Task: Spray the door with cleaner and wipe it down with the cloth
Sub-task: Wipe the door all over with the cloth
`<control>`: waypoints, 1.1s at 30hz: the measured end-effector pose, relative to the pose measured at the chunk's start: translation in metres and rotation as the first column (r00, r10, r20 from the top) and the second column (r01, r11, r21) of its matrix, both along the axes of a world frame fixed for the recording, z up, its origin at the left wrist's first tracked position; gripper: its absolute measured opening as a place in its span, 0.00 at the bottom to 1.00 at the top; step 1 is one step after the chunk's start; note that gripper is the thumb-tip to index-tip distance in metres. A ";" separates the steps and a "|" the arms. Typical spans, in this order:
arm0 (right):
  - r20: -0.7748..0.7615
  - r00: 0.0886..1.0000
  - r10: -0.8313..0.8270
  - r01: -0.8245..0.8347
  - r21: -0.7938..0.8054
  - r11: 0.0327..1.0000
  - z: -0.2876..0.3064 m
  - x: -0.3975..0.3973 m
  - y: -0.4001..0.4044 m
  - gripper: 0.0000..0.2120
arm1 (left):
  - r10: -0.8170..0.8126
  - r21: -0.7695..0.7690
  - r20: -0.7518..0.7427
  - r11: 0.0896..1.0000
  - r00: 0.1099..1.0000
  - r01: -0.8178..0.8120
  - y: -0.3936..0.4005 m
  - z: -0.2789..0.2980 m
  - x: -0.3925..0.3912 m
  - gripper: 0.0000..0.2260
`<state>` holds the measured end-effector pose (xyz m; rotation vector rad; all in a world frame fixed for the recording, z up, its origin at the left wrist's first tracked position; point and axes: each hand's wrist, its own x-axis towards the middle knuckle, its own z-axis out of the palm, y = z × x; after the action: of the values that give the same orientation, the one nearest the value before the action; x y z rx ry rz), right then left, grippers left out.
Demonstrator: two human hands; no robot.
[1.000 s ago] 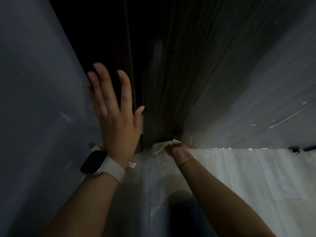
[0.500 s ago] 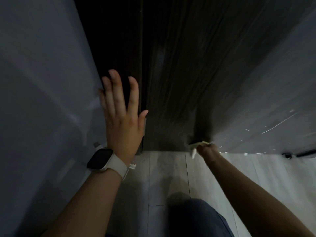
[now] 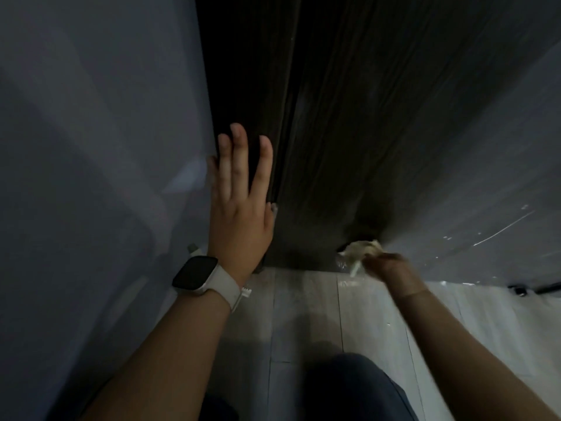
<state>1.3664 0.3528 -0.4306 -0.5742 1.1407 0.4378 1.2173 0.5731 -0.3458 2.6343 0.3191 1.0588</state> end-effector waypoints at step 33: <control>-0.602 -0.518 0.607 0.701 -0.706 -0.102 -0.058 -0.029 0.044 0.30 | 0.060 0.057 -0.078 0.997 0.995 -0.055 0.001 -0.002 -0.002 0.44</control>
<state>1.3376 0.3970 -0.4891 2.6484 1.9622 0.0273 1.2152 0.5739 -0.3476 2.7363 0.3910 0.9946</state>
